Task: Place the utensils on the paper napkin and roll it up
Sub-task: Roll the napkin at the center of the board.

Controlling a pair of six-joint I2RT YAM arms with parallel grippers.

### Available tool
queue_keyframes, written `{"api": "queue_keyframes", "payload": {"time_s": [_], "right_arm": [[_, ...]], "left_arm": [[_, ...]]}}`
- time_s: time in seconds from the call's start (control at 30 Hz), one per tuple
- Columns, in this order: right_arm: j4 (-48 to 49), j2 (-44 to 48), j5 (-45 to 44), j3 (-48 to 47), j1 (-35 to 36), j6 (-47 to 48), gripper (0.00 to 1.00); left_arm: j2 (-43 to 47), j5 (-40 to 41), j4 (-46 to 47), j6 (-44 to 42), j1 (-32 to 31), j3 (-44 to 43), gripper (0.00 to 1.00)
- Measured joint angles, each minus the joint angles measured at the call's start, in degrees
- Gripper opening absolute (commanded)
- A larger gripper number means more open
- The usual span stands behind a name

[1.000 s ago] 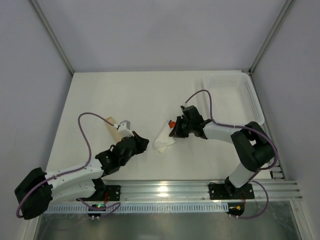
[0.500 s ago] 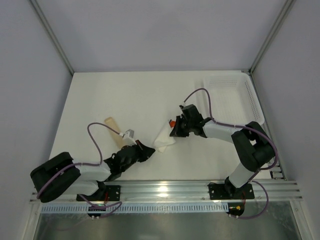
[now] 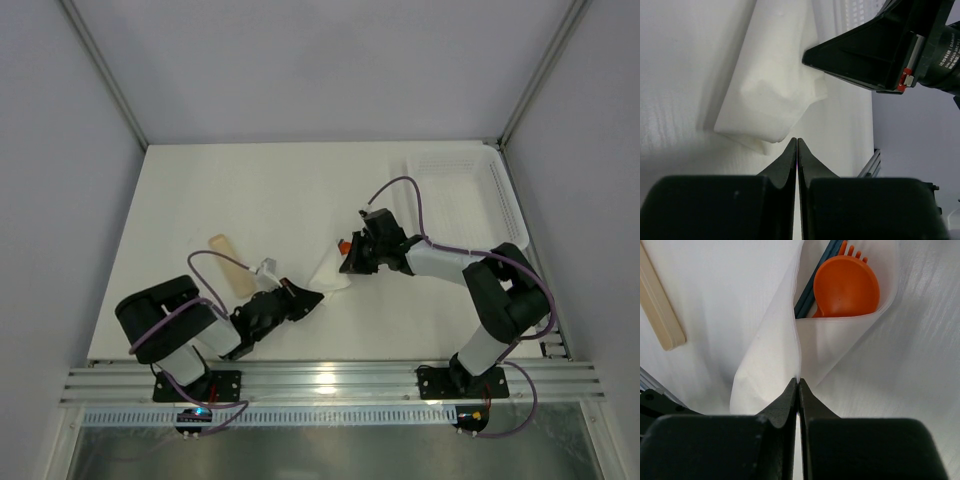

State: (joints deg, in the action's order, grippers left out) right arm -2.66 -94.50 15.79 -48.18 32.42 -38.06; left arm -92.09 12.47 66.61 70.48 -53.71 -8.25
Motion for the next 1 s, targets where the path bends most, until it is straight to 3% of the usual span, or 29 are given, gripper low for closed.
{"api": "queue_keyframes", "payload": {"time_s": [0.4,1.0], "right_arm": [[0.02,0.0,0.02,0.0,0.0,-0.02,0.04],[0.02,0.0,0.02,0.0,0.0,-0.02,0.04]], "left_arm": [[3.3,2.91,-8.35,0.13,-1.57,-3.1,0.0],[2.82,5.14,-11.37,1.42,-4.76,-3.1,0.0]]}}
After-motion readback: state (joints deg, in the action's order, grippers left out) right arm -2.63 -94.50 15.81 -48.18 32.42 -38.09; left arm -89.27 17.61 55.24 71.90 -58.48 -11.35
